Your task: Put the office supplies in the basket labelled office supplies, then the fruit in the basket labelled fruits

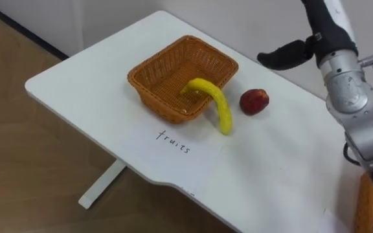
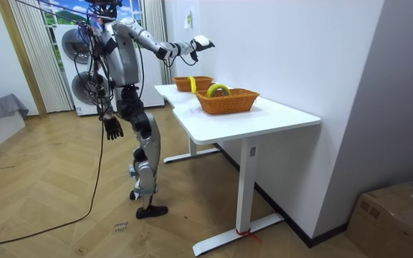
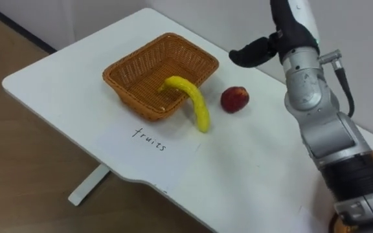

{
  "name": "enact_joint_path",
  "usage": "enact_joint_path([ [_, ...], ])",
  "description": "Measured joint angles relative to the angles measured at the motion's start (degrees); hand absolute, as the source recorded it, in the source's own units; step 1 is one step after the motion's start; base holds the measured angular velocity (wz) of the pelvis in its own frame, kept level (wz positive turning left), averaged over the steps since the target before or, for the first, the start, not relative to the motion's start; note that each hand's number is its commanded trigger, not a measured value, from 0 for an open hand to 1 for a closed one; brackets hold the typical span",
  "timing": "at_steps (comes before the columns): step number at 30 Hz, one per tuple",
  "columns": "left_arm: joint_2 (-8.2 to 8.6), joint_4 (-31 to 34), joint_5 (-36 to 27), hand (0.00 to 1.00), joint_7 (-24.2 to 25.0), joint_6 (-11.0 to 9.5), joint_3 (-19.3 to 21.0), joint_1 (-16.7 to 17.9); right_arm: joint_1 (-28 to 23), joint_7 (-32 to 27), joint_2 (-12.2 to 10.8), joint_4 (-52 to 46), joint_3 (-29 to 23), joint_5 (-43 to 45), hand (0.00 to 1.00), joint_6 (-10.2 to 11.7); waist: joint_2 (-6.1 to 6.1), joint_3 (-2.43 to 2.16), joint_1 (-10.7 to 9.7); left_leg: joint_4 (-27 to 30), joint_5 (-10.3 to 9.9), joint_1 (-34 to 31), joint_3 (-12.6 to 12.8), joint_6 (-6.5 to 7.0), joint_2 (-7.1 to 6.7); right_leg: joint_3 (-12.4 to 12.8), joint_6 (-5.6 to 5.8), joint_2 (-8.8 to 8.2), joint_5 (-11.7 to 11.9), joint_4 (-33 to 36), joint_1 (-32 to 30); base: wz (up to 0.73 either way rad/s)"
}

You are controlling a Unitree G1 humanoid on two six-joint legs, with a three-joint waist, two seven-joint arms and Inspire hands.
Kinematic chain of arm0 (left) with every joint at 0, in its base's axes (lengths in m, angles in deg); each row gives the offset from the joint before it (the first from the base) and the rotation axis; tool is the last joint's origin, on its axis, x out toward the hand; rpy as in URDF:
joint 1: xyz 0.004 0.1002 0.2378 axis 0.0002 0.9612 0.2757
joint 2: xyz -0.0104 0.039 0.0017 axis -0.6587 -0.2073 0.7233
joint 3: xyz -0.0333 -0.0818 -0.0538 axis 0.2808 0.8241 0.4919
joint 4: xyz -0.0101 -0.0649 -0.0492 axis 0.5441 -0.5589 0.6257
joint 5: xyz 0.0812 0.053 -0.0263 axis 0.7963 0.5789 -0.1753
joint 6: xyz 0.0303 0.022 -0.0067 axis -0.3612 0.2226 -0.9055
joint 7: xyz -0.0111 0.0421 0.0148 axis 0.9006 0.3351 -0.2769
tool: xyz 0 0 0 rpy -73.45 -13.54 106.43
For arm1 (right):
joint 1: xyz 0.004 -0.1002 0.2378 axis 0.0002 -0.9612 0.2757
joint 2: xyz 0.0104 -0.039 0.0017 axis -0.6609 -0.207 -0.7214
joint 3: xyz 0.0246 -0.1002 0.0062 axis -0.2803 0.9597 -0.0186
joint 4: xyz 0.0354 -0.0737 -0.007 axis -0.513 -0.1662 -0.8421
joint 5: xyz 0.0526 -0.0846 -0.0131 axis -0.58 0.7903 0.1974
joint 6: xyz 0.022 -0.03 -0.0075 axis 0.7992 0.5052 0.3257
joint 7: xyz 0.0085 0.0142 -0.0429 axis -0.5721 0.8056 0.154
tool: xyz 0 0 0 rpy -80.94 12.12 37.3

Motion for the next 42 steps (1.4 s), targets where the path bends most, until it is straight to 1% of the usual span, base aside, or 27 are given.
enact_joint_path([
  [1, 0.30, -0.03, 0.01, 0.00, 0.06, 0.12, -0.15, 0.09, 0.00, -0.32, -0.24, 0.98, -0.03, -0.10, 0.00, 0.00, 0.42, -0.19, -0.07, 0.03, 0.12, -0.59, -0.10, 0.01, -0.06, 0.03, 0.01, -0.01, 0.13, 0.11, -0.68, 0.00],
  [2, 0.57, 0.29, -0.03, 0.00, 0.25, 0.18, -0.29, 0.25, 0.00, -0.43, -0.24, 1.79, -0.17, -0.19, 0.00, 0.01, 0.90, -0.25, -0.31, 0.06, 0.19, -0.99, -0.26, 0.03, -0.15, 0.09, 0.01, -0.03, 0.20, 0.11, -1.03, 0.00],
  [3, 0.69, 0.67, -0.02, 0.00, 0.39, 0.33, -0.28, 0.38, 0.00, -0.48, -0.23, 2.13, -0.33, -0.41, 0.00, 0.01, 1.14, -0.36, -0.39, 0.06, 0.23, -1.24, -0.30, 0.06, -0.17, 0.21, 0.00, -0.05, 0.21, 0.15, -1.28, 0.00],
  [4, 0.78, 1.40, -0.01, 0.00, 0.82, 0.57, -0.28, 0.41, 0.01, -0.64, -0.24, 2.70, -0.98, -1.23, 0.00, 0.13, 1.57, -0.37, -0.53, 0.04, 0.45, -1.44, -0.26, 0.35, -0.16, 0.56, -0.01, -0.03, 0.21, 0.23, -1.56, 0.00],
  [5, 0.86, 2.09, -0.02, 0.00, 1.18, 0.58, -0.32, 0.47, 0.01, -0.86, -0.24, 3.63, -1.71, -2.39, 0.00, 0.37, 2.12, -0.38, -0.42, -0.03, 0.46, -1.44, -0.22, 0.36, -0.11, 0.63, -0.01, -0.02, 0.21, 0.32, -1.60, 0.03],
  [6, 0.94, 2.36, -0.02, 0.00, 1.24, 0.58, -0.33, 0.51, 0.01, -0.98, -0.23, 4.01, -1.95, -2.84, 0.00, 0.37, 2.32, -0.50, -0.40, -0.09, 0.46, -1.41, -0.20, 0.37, -0.09, 0.65, -0.01, -0.02, 0.21, 0.37, -1.61, 0.04],
  [8, 1.10, 3.10, -0.06, 0.00, 1.77, 0.59, -0.45, 0.71, 0.04, -1.27, -0.23, 4.76, -2.14, -4.01, 0.00, 0.39, 3.25, -0.66, -0.60, -0.26, 0.50, -1.36, 0.00, 0.40, -0.04, 0.37, 0.00, -0.02, 0.21, 0.39, -1.61, 0.02],
  [9, 1.09, 3.77, -0.07, 0.00, 2.19, 0.58, -0.44, 1.03, 0.04, -1.27, -0.25, 5.36, -2.14, -4.37, 0.00, 0.51, 3.55, -0.67, -0.95, -0.41, 0.57, -1.40, 0.00, 0.41, -0.03, 0.04, 0.00, -0.04, 0.21, 0.37, -1.66, 0.00],
  [12, 1.13, 4.42, -0.18, 0.00, 2.17, 0.58, -0.88, 1.24, 0.06, -1.31, -0.27, 6.83, -2.15, -5.36, 0.00, 0.52, 3.96, -0.65, -1.25, -0.59, 0.66, -1.45, 0.09, 0.39, 0.02, 0.07, 0.00, -0.03, 0.21, 0.38, -1.83, 0.00],
  [13, 1.17, 4.42, -0.44, 0.00, 2.18, 0.58, -1.65, 1.23, 0.08, -1.47, -0.27, 7.08, -2.15, -7.48, 0.00, 0.57, 4.26, -0.66, -1.31, -0.57, 0.66, -1.50, 0.08, 0.39, 0.02, 0.04, 0.00, -0.05, 0.21, 0.38, -1.87, 0.00],
  [14, 1.28, 4.54, -0.65, 0.00, 2.14, 0.56, -2.20, 1.16, 0.09, -1.93, -0.27, 7.42, -2.16, -9.91, 0.00, 0.64, 4.47, -0.79, -1.57, -0.52, 0.66, -1.78, 0.08, 0.39, 0.01, -0.06, 0.00, -0.08, 0.21, 0.42, -2.13, 0.00],
  [15, 1.28, 4.55, -0.64, 0.00, 2.14, 0.55, -2.51, 1.01, 0.10, -2.29, -0.27, 7.61, -2.21, -11.06, 0.00, 0.77, 4.51, -0.83, -1.63, -0.51, 0.65, -1.97, 0.09, 0.39, 0.01, -0.09, 0.00, -0.11, 0.21, 0.47, -2.38, 0.00],
  [16, 1.40, 4.57, -0.64, 0.00, 2.11, 0.51, -2.67, 0.69, 0.11, -2.63, -0.46, 8.18, -2.49, -12.96, 0.00, 1.00, 4.55, -0.81, -1.63, -0.46, 0.65, -2.34, 0.07, 0.39, -0.01, -0.19, 0.00, -0.13, 0.21, 0.48, -2.69, 0.00],
  [18, 1.63, 4.57, -0.64, 0.00, 2.08, 0.53, -2.67, 0.29, 0.11, -2.94, -0.87, 9.72, -2.51, -15.77, 0.00, 1.24, 4.96, -0.60, -1.63, -0.29, 0.67, -2.41, 0.08, 0.40, -0.02, -0.24, 0.00, -0.15, 0.21, 0.49, -2.67, 0.00],
  [20, 1.81, 5.01, -0.66, 0.00, 2.05, 0.53, -3.34, 0.11, 0.11, -2.93, -1.32, 11.57, -2.49, -18.83, 0.00, 1.28, 5.51, -0.56, -1.61, -0.21, 0.67, -2.56, 0.11, 0.43, -0.08, -0.37, 0.00, -0.26, 0.21, 0.53, -2.79, 0.00],
  [23, 2.30, 5.43, -0.63, 0.00, 2.04, 0.62, -3.95, 0.11, 0.11, -2.93, -1.34, 12.78, -2.50, -21.15, 0.00, 1.28, 6.29, -0.70, -1.65, -0.21, 0.88, -3.31, 0.02, 0.51, -0.19, -0.88, 0.00, -0.54, 0.21, 0.62, -3.53, 0.00],
  [25, 2.38, 5.65, -0.52, 0.00, 2.07, 0.73, -3.95, 0.13, 0.11, -2.75, -1.45, 12.98, -2.52, -22.27, 0.00, 1.28, 6.51, -0.61, -1.75, -0.23, 1.03, -3.64, 0.08, 0.48, -0.22, -0.92, -0.01, -0.55, 0.20, 0.61, -3.85, 0.00],
  [28, 2.41, 5.51, -0.49, 0.00, 2.11, 0.85, -4.25, 0.16, 0.11, -1.77, -2.78, 13.29, -2.96, -22.34, 0.00, 1.28, 6.76, -0.65, -1.78, -0.34, 1.04, -3.72, 0.13, 0.47, -0.23, -0.86, -0.06, -0.56, 0.16, 0.61, -4.05, 0.00],
  [33, 2.82, 4.89, -0.54, 0.00, 2.15, 0.85, -5.79, -0.21, 0.14, 0.59, -3.16, 13.51, -2.99, -22.46, 0.00, 1.64, 6.95, -0.68, -1.81, -0.44, 1.39, -4.32, 0.16, 0.72, -0.52, -0.88, 0.00, -0.89, 0.09, 0.85, -4.79, 0.00],
  [35, 3.01, 4.28, -0.55, 0.00, 2.16, 0.82, -6.68, -0.71, 0.18, 1.68, -3.29, 13.52, -3.00, -22.77, 0.00, 1.73, 6.86, -0.68, -1.75, -0.91, 1.80, -4.47, 0.20, 0.88, -0.76, -0.85, 0.04, -1.23, 0.06, 1.30, -5.49, 0.00],
  [37, 3.15, 3.87, -0.57, 0.00, 2.16, 0.74, -6.69, -1.06, 0.20, 2.35, -3.47, 13.49, -3.00, -23.12, 0.00, 1.73, 6.80, -0.66, -1.72, -1.25, 2.00, -4.44, 0.26, 1.00, -0.92, -0.88, 0.23, -1.56, -0.07, 1.81, -5.84, 0.00],
  [40, 3.14, 3.86, -0.54, 0.00, 2.16, 0.69, -6.67, -1.08, 0.48, 3.73, -4.07, 13.44, -3.00, -23.47, 0.00, 1.73, 6.42, -0.45, -1.73, -1.40, 2.03, -4.44, 0.54, 1.08, -0.99, -0.86, 0.24, -1.74, -0.08, 1.82, -5.99, -0.03],
  [42, 3.14, 3.84, -0.55, 0.00, 2.16, 0.69, -6.68, -1.07, 0.56, 4.39, -4.42, 13.44, -3.00, -23.73, 0.00, 1.73, 6.17, -0.42, -1.74, -1.40, 2.03, -4.52, 0.61, 1.11, -1.02, -0.87, 0.24, -1.79, -0.07, 1.83, -5.99, 0.00],
])
